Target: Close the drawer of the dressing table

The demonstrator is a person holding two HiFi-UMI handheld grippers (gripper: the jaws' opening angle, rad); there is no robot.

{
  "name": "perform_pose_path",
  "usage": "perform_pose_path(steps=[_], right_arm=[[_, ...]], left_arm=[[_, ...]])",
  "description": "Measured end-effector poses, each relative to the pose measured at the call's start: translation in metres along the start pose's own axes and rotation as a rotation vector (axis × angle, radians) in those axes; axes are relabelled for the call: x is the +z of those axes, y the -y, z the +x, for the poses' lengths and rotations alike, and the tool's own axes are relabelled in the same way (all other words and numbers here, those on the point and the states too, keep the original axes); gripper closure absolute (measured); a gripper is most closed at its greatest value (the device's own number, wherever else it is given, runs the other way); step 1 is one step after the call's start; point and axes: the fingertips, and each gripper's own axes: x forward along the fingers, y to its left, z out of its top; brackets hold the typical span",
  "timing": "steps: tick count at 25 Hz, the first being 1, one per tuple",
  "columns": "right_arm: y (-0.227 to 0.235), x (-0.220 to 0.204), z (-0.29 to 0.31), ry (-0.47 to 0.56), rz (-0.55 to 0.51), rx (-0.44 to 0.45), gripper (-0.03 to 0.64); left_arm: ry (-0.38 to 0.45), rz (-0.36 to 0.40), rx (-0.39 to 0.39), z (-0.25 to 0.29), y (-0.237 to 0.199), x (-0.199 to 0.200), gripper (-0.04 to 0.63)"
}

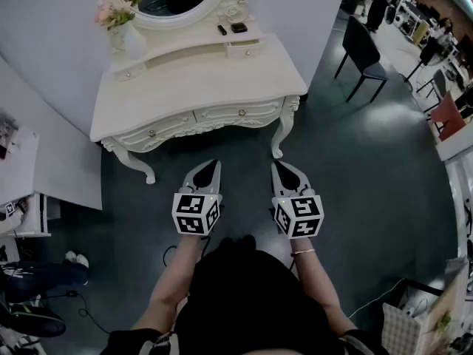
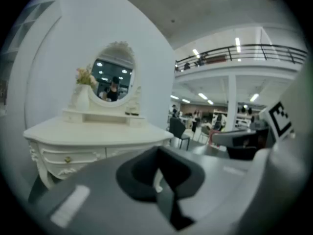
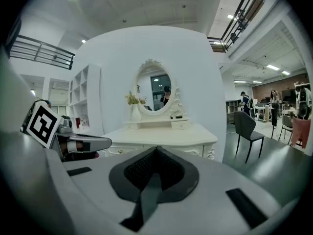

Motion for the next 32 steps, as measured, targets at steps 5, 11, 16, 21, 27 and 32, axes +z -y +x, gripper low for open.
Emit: perform_pose_path(steps=[5, 11, 16, 21, 27, 32], right_arm=[[0.006, -0.004, -0.001, -0.004, 0.011, 0.01, 0.612], [0.017, -0.002, 0.004, 0.003, 0.012, 0.012, 0.612], [0.02, 0.0, 0.011, 0.004, 0.012, 0.027, 0.611], [0.023, 0.003, 0.016, -0.001, 0.023, 0.042, 0.557], [0.027, -0.001, 0.025, -0.026, 0.03, 0.058, 0.518], [0.031, -0.003, 0.04, -0.052, 0.03, 0.069, 0.48]], left_arm=[[-0.007, 0.001, -0.007, 0.006, 0.007, -0.003, 0.591], [-0.002, 0.002, -0.005, 0.014, 0.014, -0.003, 0.591], [-0.005, 0.005, 0.013, 0.018, 0.01, -0.003, 0.591], [-0.002, 0.0, 0.028, 0.021, 0.008, 0.001, 0.591], [-0.008, -0.001, 0.033, 0.029, 0.009, 0.001, 0.591], [-0.021, -0.007, 0.033, 0.044, 0.003, 0.0, 0.591]])
